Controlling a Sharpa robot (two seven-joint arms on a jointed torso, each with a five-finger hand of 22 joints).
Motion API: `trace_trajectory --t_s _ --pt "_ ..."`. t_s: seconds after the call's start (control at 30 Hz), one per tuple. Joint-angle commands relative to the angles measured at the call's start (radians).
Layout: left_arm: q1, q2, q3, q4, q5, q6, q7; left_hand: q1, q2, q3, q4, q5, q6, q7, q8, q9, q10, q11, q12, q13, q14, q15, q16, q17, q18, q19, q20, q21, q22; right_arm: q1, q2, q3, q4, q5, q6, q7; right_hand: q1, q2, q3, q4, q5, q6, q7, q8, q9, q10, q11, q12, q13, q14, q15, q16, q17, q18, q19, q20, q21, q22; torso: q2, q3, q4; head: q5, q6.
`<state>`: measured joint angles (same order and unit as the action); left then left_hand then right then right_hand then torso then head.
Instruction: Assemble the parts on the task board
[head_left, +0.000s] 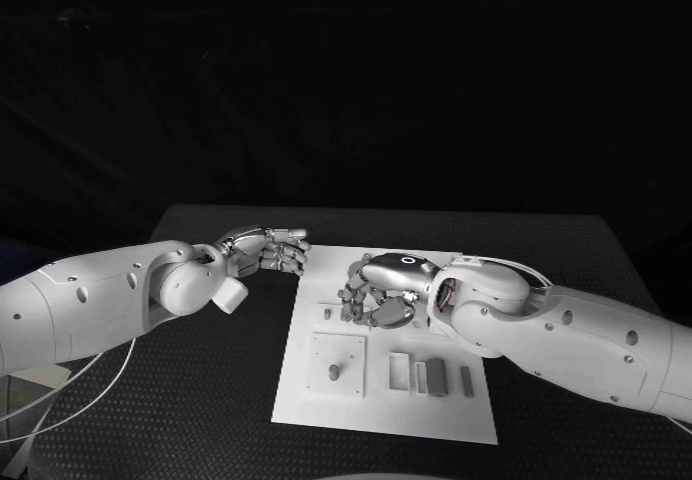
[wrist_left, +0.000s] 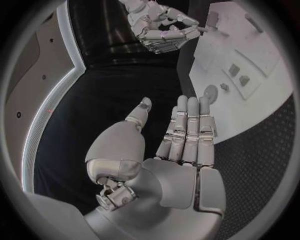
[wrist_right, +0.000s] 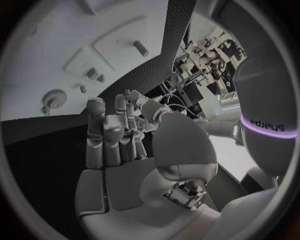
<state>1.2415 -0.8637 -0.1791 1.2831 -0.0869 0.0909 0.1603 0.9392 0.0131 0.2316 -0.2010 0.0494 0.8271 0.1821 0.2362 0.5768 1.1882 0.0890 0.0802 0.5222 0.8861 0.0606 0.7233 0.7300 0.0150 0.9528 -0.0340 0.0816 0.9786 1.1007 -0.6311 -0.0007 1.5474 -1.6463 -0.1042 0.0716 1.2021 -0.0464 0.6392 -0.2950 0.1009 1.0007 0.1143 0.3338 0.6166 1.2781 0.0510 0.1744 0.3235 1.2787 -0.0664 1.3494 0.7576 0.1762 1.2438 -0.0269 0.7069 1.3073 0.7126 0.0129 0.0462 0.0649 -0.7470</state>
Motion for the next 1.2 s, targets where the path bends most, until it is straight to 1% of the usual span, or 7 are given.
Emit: trace_trajectory --t_s 0.03,0.13,0.27,0.4,0.6,0.93,1.2 --pt "0.001 0.007 0.001 -0.003 0.019 -0.021 0.030 -0.013 -0.001 0.005 -0.002 -0.001 0.008 0.003 0.006 0.001 0.005 0.001 -0.003 0.001 0.008 0.001 0.001 -0.001 0.002 0.004 -0.002 0.000 0.001 0.006 0.017 -0.022 -0.007 -0.180 0.067 -0.049 0.010 -0.004 0.008 0.000 0.003 0.009 0.000 0.004 0.001 0.019 -0.014 0.004 0.002 -0.001 -0.008 0.000 0.001 0.086 0.002 -0.005 0.007 0.023 -0.001 0.0000 -0.0007 0.003 -0.009" --pt "0.001 0.008 0.002 -0.003 0.020 -0.021 0.031 -0.015 -0.002 0.006 -0.002 -0.001 0.008 0.003 0.006 0.001 0.005 0.002 -0.003 0.001 0.007 0.002 0.001 -0.001 0.002 0.004 -0.002 0.000 0.002 0.011 0.029 -0.047 -0.011 -0.195 0.080 -0.053 0.010 -0.005 0.009 0.000 0.003 0.010 -0.001 0.005 0.002 0.019 -0.014 0.005 0.003 -0.001 -0.008 0.000 0.002 0.086 0.002 -0.005 0.007 0.023 -0.002 -0.0004 -0.0016 0.003 -0.014" --pt "0.001 0.010 0.002 -0.003 0.020 -0.017 0.029 -0.018 -0.003 0.006 -0.001 -0.001 0.008 0.003 0.006 0.001 0.004 0.002 -0.004 0.002 0.007 0.002 0.000 -0.001 0.001 0.003 -0.002 -0.001 0.002 0.012 0.045 -0.068 -0.024 -0.204 0.106 -0.052 0.010 -0.006 0.009 0.000 0.002 0.011 -0.001 0.005 0.003 0.020 -0.014 0.005 0.004 0.000 -0.008 0.000 0.002 0.086 0.002 -0.005 0.007 0.023 -0.003 -0.0006 -0.0004 0.006 -0.020" --pt "0.001 0.011 0.002 0.000 0.020 -0.012 0.028 -0.020 -0.004 0.006 -0.002 -0.001 0.008 0.003 0.006 0.001 0.004 0.002 -0.004 0.002 0.006 0.002 0.000 -0.002 0.001 0.003 -0.002 -0.001 0.002 0.012 0.060 -0.089 -0.038 -0.227 0.104 -0.055 0.010 -0.006 0.009 0.001 0.002 0.011 -0.001 0.005 0.003 0.020 -0.014 0.005 0.004 0.000 -0.008 0.000 0.002 0.086 0.002 -0.005 0.007 0.023 -0.002 -0.0003 -0.0006 0.008 -0.023" --pt "0.001 0.013 0.002 0.000 0.020 -0.007 0.023 -0.021 -0.004 0.006 -0.002 -0.001 0.008 0.003 0.006 0.001 0.003 0.002 -0.004 0.002 0.006 0.002 0.000 -0.002 0.001 0.003 -0.002 -0.002 0.002 0.012 0.071 -0.095 -0.043 -0.238 0.107 -0.058 0.009 -0.006 0.010 0.001 0.002 0.011 -0.001 0.005 0.003 0.020 -0.014 0.005 0.005 0.000 -0.008 0.000 0.002 0.086 0.002 -0.005 0.008 0.023 -0.001 0.0011 0.0011 0.011 -0.027" --pt "0.001 0.016 0.002 -0.001 0.020 -0.003 0.023 -0.023 -0.005 0.007 -0.002 -0.001 0.007 0.003 0.006 0.001 0.003 0.002 -0.005 0.003 0.006 0.002 0.000 -0.002 0.001 0.002 -0.002 -0.002 0.002 0.012 0.087 -0.106 -0.058 -0.251 0.103 -0.060 0.009 -0.006 0.010 0.001 0.002 0.011 -0.001 0.004 0.004 0.020 -0.014 0.005 0.006 0.000 -0.008 0.000 0.002 0.086 0.002 -0.004 0.008 0.023 -0.001 0.0013 0.0001 0.016 -0.034" --pt "0.001 0.017 0.002 -0.001 0.020 0.003 0.020 -0.024 -0.005 0.008 -0.003 -0.001 0.007 0.003 0.006 0.001 0.002 0.002 -0.006 0.003 0.006 0.002 -0.001 -0.002 0.001 0.002 -0.002 -0.002 0.003 0.012 0.103 -0.114 -0.074 -0.258 0.105 -0.057 0.008 -0.006 0.011 0.001 0.002 0.012 -0.001 0.004 0.005 0.021 -0.014 0.005 0.007 0.000 -0.008 0.000 0.002 0.086 0.002 -0.004 0.008 0.023 -0.001 0.0011 -0.0002 0.016 -0.034"
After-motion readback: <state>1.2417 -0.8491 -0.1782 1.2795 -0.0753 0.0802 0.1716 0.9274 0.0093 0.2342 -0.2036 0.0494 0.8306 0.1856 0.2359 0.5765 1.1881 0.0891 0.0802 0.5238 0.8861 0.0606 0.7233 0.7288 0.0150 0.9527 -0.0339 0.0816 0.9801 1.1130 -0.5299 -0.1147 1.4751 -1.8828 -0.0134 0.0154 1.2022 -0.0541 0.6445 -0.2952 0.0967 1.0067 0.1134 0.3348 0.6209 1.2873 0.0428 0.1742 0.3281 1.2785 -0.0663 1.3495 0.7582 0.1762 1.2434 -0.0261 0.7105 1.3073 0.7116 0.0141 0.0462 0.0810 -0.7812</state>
